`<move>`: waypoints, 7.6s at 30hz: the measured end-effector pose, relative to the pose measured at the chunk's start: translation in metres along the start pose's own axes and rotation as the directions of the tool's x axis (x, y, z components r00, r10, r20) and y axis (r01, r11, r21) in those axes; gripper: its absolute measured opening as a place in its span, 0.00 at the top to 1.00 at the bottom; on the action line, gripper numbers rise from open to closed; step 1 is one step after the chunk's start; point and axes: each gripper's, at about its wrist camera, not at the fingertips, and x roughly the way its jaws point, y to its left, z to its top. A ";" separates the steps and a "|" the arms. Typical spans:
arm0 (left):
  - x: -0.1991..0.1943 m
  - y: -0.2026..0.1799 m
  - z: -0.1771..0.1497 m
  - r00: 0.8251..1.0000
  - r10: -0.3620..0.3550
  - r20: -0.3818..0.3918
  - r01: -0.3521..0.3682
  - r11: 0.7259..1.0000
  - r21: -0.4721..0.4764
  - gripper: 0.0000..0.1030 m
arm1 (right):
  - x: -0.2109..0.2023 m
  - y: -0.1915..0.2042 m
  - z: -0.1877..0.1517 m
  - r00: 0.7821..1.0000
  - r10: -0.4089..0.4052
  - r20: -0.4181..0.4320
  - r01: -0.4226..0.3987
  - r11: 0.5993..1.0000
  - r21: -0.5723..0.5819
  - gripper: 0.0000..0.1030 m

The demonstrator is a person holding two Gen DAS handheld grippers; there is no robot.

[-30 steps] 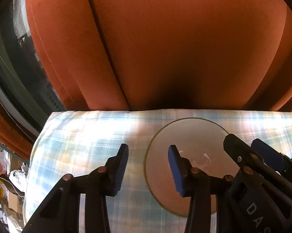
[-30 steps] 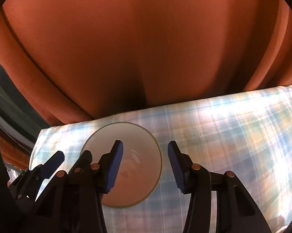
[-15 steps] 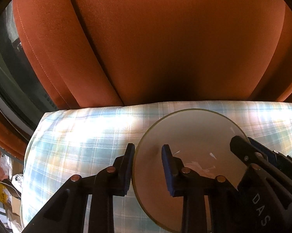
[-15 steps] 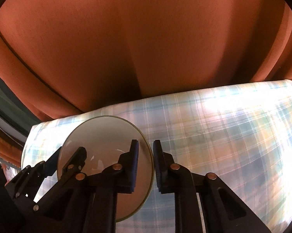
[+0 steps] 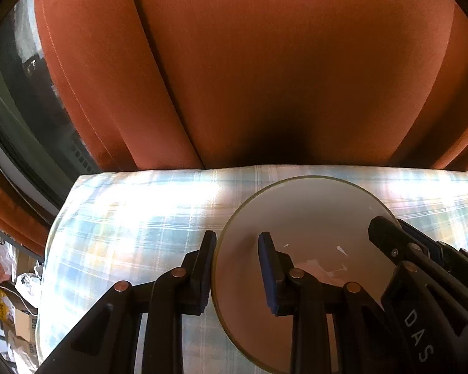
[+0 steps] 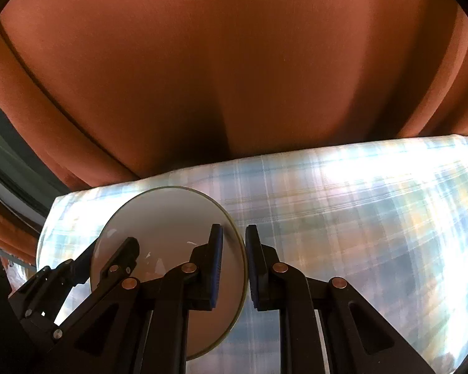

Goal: Organize plates and bowls
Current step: 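Lift the plain plates with both tools and carry them toward the flowered stack, then tilt the held plain plates with both tools over the flowered plate stack, then lower the plain plates with both tools onto the red-rimmed plate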

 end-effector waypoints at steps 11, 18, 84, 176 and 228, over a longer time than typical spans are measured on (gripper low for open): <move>-0.062 0.023 -0.002 0.998 -0.019 0.052 0.019 1.000 -0.006 0.74 | -0.065 0.018 -0.004 0.999 -0.011 0.051 0.011 1.000 0.002 0.82; -0.107 0.045 -0.006 0.995 -0.017 0.102 0.019 1.000 -0.011 0.74 | -0.112 0.043 -0.012 0.995 -0.004 0.098 0.005 1.000 -0.007 0.82; -0.237 -0.071 -0.228 0.999 0.001 0.041 0.002 0.998 -0.070 0.74 | -0.270 -0.084 -0.225 0.997 0.006 0.074 0.001 0.996 -0.089 0.82; -0.127 -0.031 -0.253 0.884 -0.307 -0.354 0.326 0.945 -0.007 0.41 | -0.160 -0.079 -0.271 0.981 0.034 -0.191 0.011 0.973 0.231 0.49; -0.187 0.012 -0.226 0.924 -0.296 -0.240 0.311 0.950 0.022 0.54 | -0.207 -0.016 -0.249 0.987 0.020 -0.158 0.018 0.972 0.235 0.55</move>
